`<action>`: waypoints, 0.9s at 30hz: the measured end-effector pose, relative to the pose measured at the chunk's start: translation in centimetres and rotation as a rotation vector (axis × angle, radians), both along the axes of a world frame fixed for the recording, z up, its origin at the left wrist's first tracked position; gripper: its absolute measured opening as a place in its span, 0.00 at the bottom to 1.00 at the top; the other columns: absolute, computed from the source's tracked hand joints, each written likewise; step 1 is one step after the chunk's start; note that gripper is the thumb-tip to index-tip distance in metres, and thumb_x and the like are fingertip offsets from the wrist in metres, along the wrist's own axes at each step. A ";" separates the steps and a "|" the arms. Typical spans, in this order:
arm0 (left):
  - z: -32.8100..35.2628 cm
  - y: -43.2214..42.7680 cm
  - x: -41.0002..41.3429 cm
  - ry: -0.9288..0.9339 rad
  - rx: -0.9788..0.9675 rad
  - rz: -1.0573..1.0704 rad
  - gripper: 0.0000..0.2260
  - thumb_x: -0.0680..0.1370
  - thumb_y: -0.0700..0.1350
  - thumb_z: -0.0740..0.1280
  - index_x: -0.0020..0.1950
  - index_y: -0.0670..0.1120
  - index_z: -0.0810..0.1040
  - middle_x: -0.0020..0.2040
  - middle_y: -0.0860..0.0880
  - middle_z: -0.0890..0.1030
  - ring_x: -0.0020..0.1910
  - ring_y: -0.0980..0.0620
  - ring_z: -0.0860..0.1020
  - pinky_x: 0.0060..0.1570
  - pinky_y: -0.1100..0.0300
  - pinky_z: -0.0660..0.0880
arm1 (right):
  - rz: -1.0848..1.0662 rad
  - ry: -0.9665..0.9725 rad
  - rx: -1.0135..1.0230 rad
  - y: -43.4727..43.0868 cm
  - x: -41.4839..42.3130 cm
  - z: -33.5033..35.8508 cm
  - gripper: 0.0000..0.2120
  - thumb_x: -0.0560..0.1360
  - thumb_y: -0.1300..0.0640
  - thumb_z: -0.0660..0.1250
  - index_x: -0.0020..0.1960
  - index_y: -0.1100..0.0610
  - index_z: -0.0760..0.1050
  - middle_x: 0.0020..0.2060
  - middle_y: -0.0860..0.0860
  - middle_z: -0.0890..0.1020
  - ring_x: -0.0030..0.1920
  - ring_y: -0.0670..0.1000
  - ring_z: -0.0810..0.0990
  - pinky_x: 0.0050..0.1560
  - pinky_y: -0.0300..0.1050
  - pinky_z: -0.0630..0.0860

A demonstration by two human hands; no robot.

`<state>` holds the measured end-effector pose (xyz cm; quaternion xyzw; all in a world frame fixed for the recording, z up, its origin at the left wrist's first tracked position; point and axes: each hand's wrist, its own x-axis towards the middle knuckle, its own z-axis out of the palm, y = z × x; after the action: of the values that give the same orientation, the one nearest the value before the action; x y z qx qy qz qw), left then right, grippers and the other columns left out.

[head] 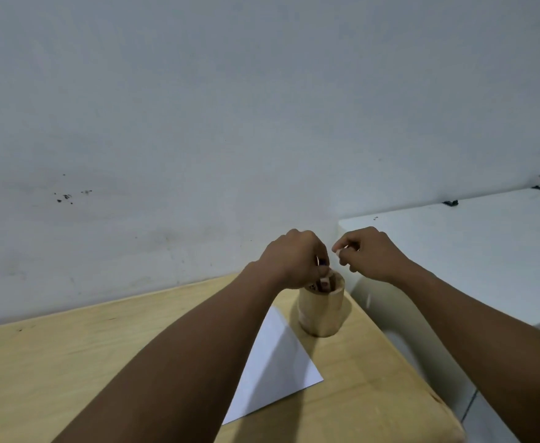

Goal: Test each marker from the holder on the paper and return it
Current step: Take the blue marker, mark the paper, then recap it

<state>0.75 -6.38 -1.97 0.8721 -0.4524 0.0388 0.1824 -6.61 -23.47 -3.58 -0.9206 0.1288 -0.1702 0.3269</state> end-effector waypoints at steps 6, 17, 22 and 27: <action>3.7 4.1 0.6 0.141 -0.336 0.081 0.09 0.75 0.50 0.76 0.46 0.45 0.89 0.36 0.51 0.86 0.35 0.56 0.82 0.42 0.60 0.79 | -0.010 -0.164 0.096 3.1 0.0 3.1 0.08 0.79 0.60 0.67 0.48 0.57 0.86 0.35 0.52 0.87 0.24 0.38 0.79 0.27 0.31 0.73; 5.2 17.9 1.6 0.587 -0.959 0.321 0.09 0.78 0.49 0.74 0.47 0.43 0.87 0.41 0.46 0.87 0.41 0.52 0.86 0.46 0.57 0.79 | 0.083 -0.192 0.593 18.5 1.5 4.5 0.24 0.77 0.38 0.67 0.43 0.60 0.83 0.32 0.57 0.85 0.23 0.51 0.79 0.22 0.38 0.66; 2.5 22.2 1.4 0.797 -0.941 0.336 0.12 0.79 0.48 0.72 0.53 0.39 0.86 0.41 0.46 0.86 0.43 0.49 0.86 0.47 0.56 0.79 | 0.151 0.007 1.312 23.7 3.8 0.9 0.28 0.73 0.31 0.69 0.51 0.58 0.80 0.31 0.53 0.82 0.24 0.49 0.73 0.25 0.39 0.60; -1.7 24.6 2.0 0.812 -0.956 0.425 0.13 0.79 0.51 0.71 0.46 0.40 0.84 0.34 0.48 0.84 0.40 0.49 0.84 0.44 0.58 0.78 | 0.187 -0.034 1.433 26.0 5.9 -0.9 0.12 0.80 0.51 0.69 0.42 0.58 0.79 0.28 0.52 0.78 0.22 0.47 0.70 0.21 0.37 0.63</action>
<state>2.77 18.20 -3.66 0.7107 -0.0987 -0.0613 0.6939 -0.76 2.53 -4.51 -0.4846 0.1242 -0.0296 0.8654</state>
